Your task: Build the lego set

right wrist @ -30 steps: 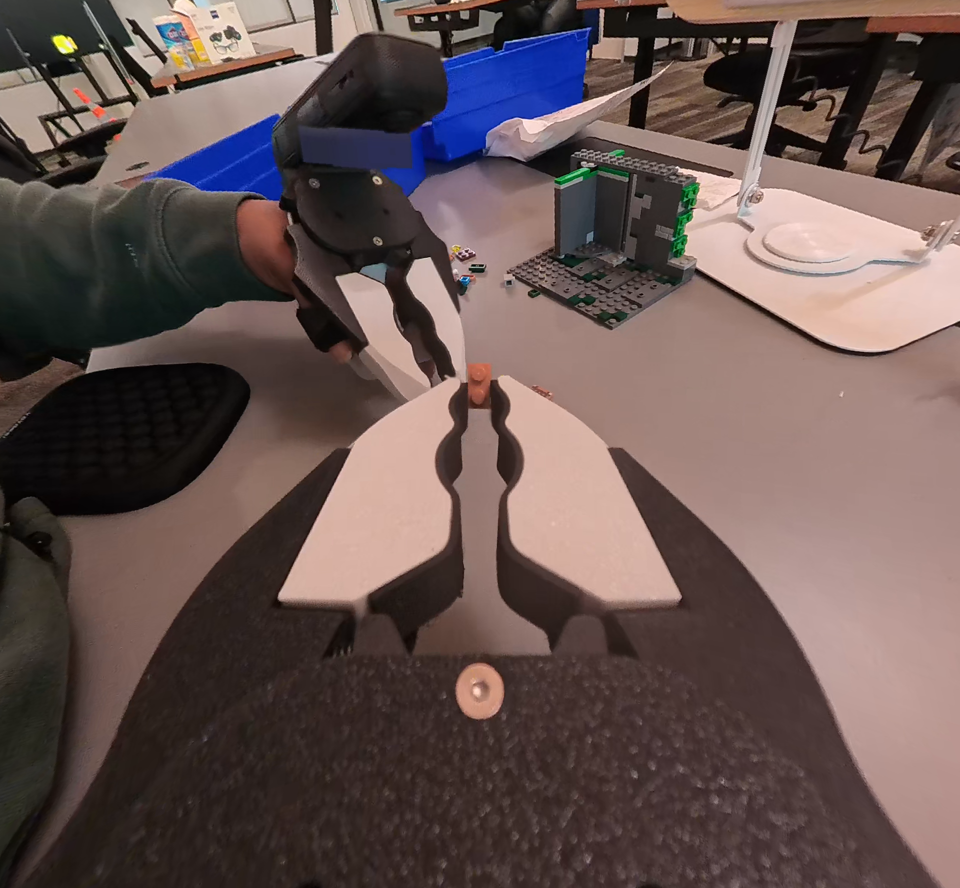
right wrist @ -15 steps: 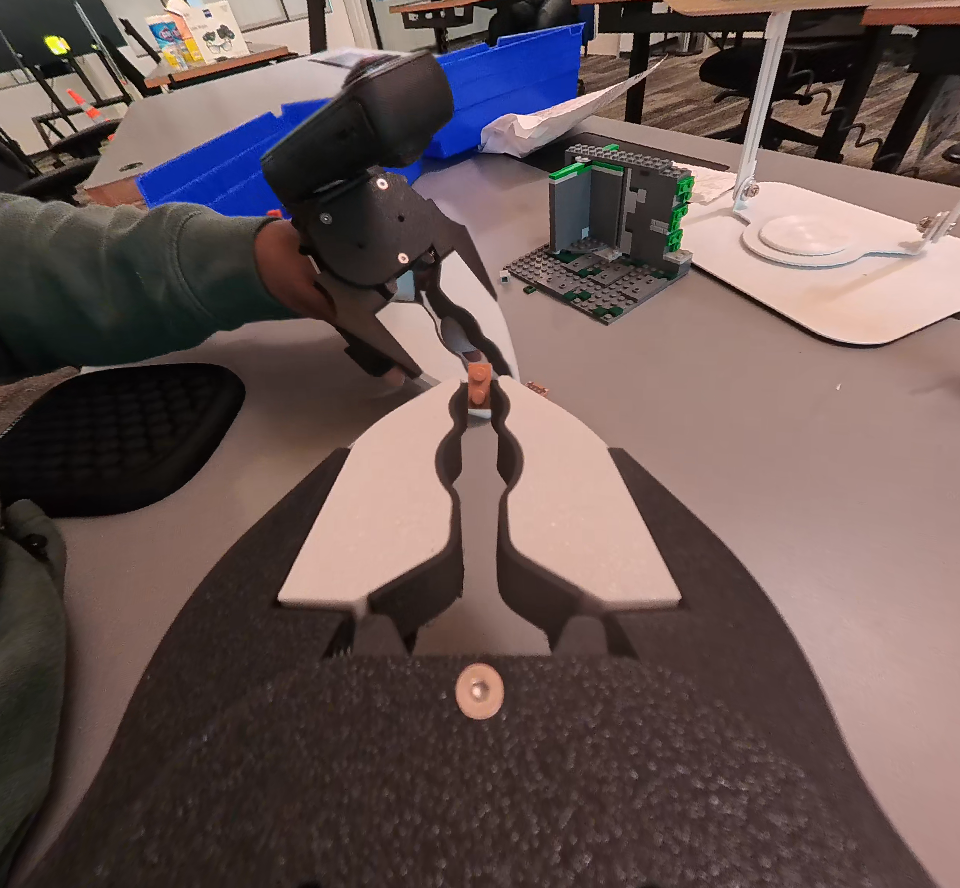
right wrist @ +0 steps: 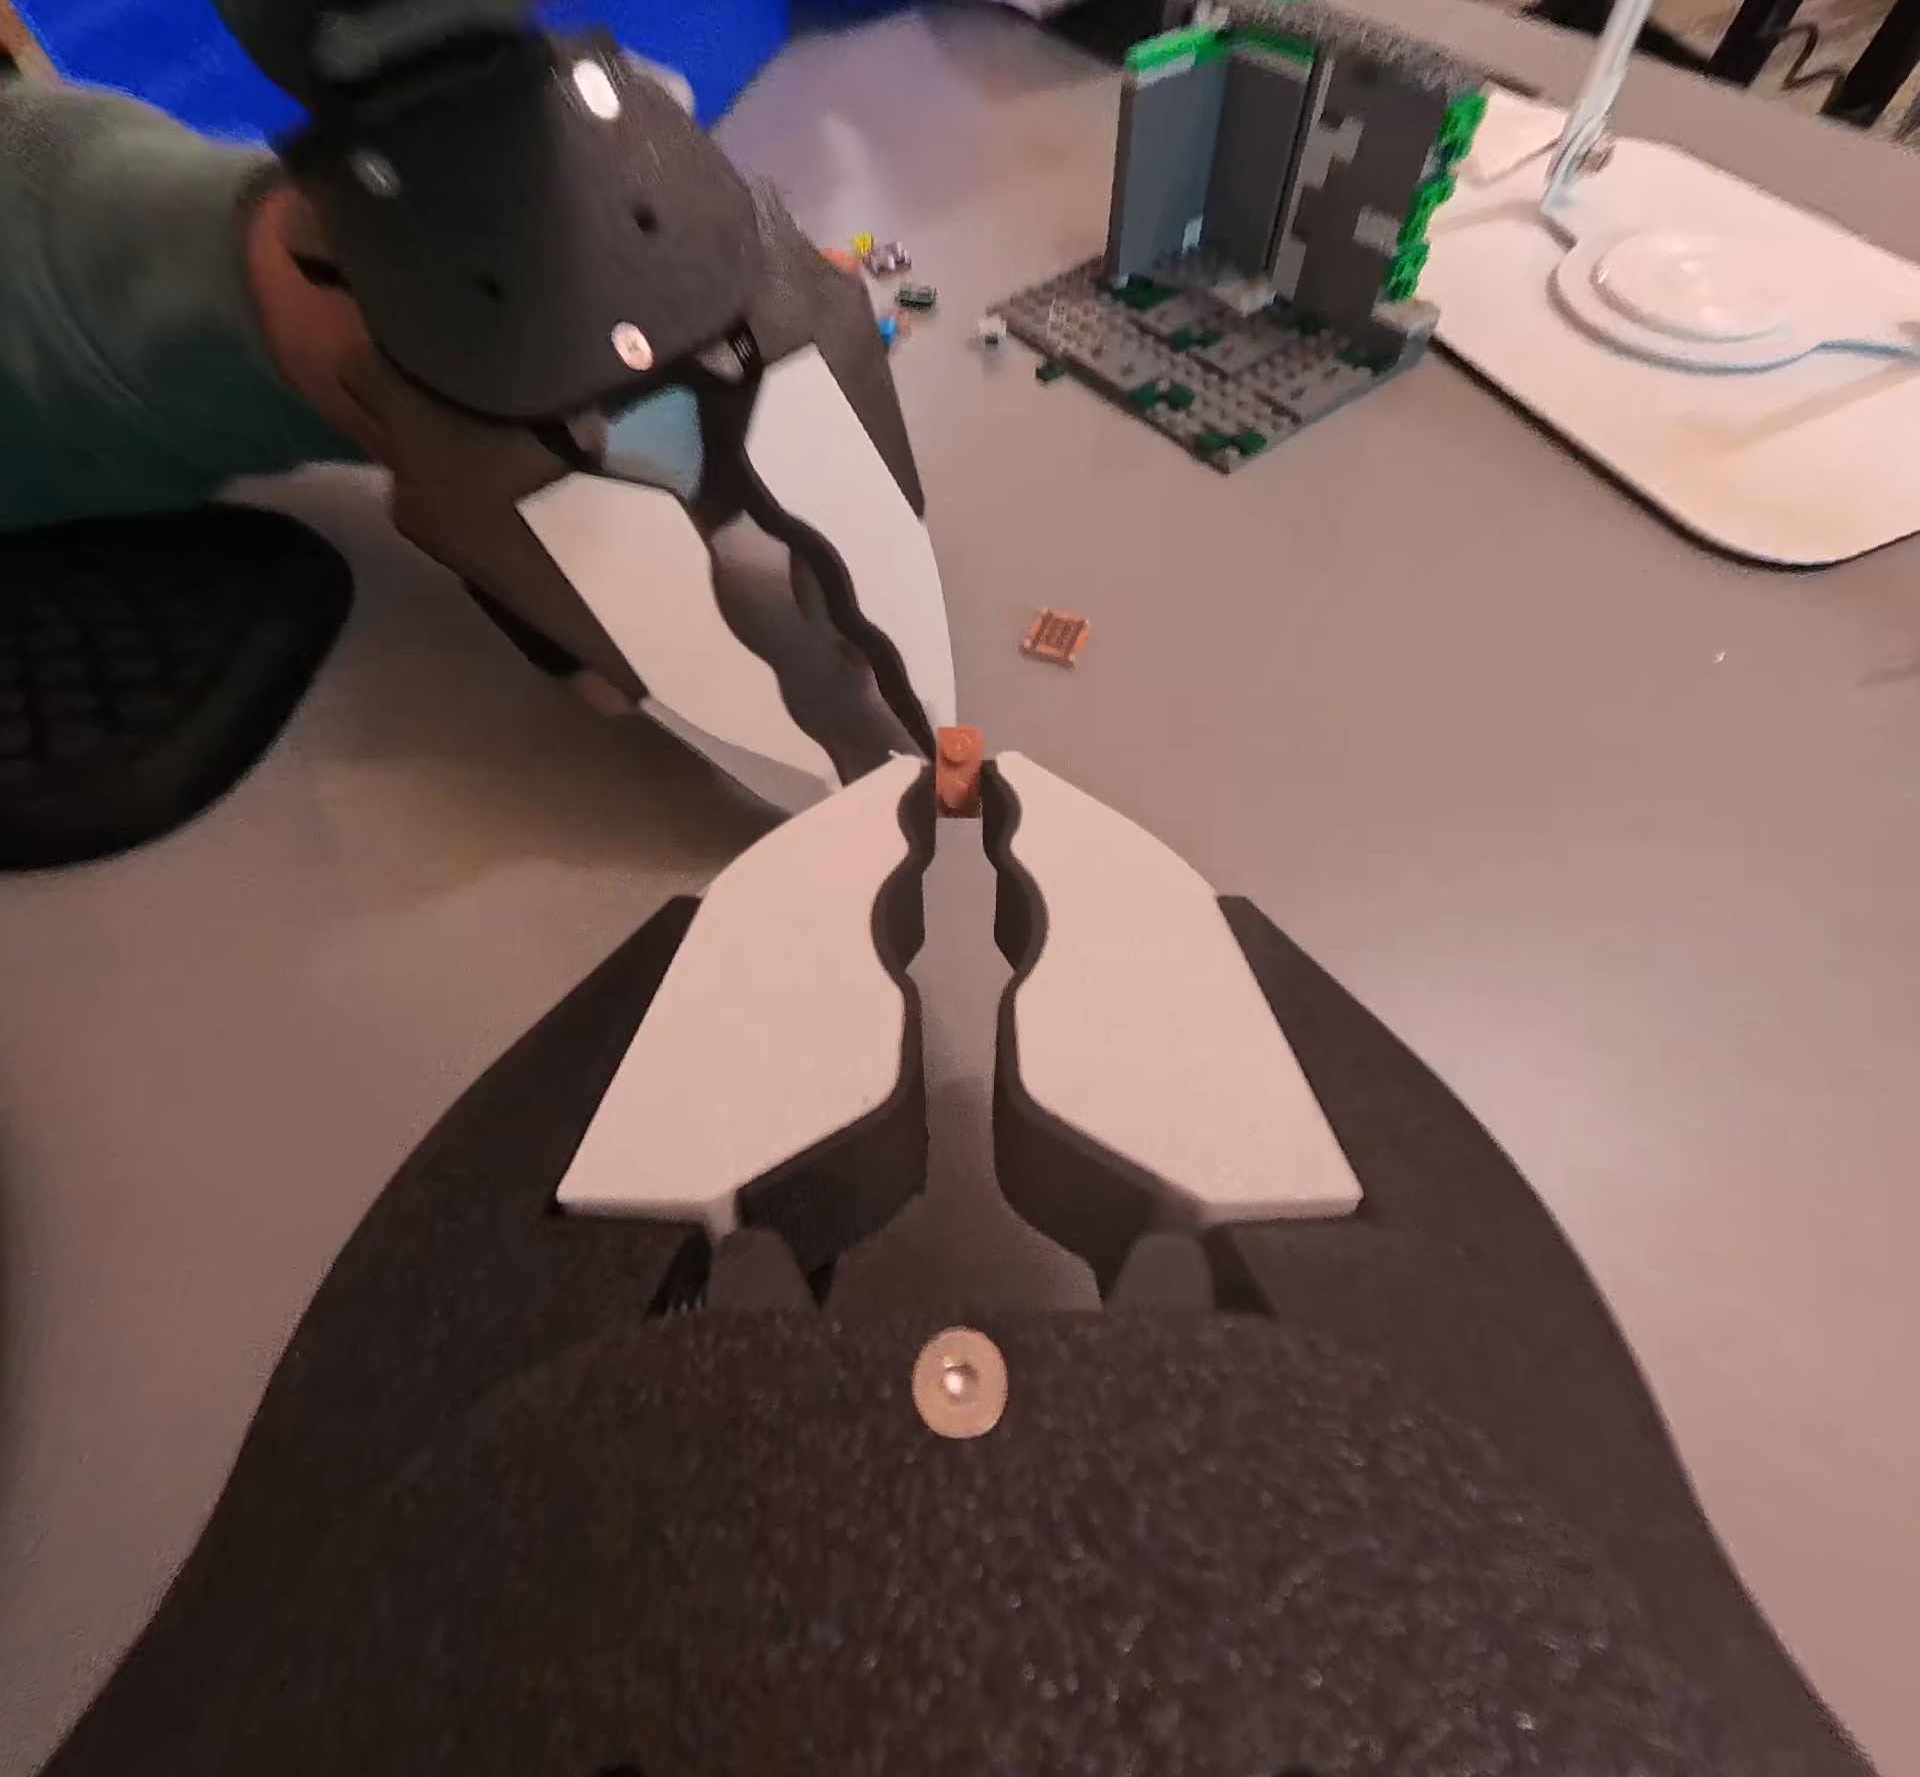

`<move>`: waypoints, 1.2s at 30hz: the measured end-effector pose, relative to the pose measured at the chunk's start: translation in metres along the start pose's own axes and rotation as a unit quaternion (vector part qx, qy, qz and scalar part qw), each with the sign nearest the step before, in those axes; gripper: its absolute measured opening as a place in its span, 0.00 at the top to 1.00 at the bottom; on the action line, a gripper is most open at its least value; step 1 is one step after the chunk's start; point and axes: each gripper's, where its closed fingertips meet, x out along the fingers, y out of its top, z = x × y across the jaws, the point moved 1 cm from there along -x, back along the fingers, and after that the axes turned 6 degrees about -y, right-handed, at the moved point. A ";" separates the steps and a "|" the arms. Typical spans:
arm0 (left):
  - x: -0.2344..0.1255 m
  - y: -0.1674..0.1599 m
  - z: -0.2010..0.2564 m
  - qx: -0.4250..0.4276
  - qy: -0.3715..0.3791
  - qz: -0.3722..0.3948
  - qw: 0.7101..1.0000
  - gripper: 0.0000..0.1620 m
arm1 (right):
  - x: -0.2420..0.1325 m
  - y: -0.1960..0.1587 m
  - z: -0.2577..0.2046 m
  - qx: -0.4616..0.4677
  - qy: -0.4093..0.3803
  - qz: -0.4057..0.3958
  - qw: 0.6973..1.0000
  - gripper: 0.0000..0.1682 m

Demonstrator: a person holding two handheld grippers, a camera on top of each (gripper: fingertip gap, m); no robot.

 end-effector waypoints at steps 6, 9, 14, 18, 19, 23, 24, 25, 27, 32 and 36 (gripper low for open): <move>-0.021 -0.006 0.005 0.004 0.016 0.022 1.000 0.86 | 0.014 -0.018 -0.010 -0.001 -0.008 -0.080 0.997 0.96; -0.024 -0.015 -0.001 0.007 0.029 0.029 0.999 0.87 | 0.021 -0.023 -0.010 -0.001 -0.027 -0.114 0.993 0.95; -0.024 -0.019 -0.002 0.020 0.027 0.056 0.998 0.88 | 0.028 -0.027 -0.015 -0.038 -0.019 -0.149 0.988 0.95; -0.025 -0.019 0.001 0.034 0.026 0.070 0.997 0.88 | 0.032 -0.019 -0.020 -0.124 0.039 -0.152 0.980 0.95; -0.026 -0.019 0.002 0.038 0.027 0.073 0.996 0.88 | 0.033 -0.018 -0.021 -0.151 0.060 -0.155 0.974 0.95; -0.028 -0.019 0.002 0.039 0.035 0.077 0.996 0.88 | 0.038 -0.019 -0.022 -0.253 0.141 -0.176 0.941 0.95; -0.028 -0.019 0.001 0.037 0.037 0.076 0.996 0.89 | 0.039 -0.020 -0.022 -0.261 0.159 -0.183 0.934 0.95; -0.027 -0.020 0.001 0.036 0.038 0.075 0.996 0.89 | 0.039 -0.020 -0.021 -0.264 0.173 -0.191 0.929 0.95; -0.026 -0.021 -0.001 0.032 0.039 0.071 0.996 0.89 | 0.040 -0.021 -0.019 -0.269 0.194 -0.204 0.921 0.95; -0.024 -0.023 0.000 0.033 0.037 0.063 0.997 0.89 | 0.040 -0.023 -0.018 -0.237 0.233 -0.223 0.916 0.95; -0.023 -0.024 0.001 0.037 0.036 0.057 0.997 0.89 | 0.040 -0.026 -0.019 -0.227 0.240 -0.229 0.916 0.95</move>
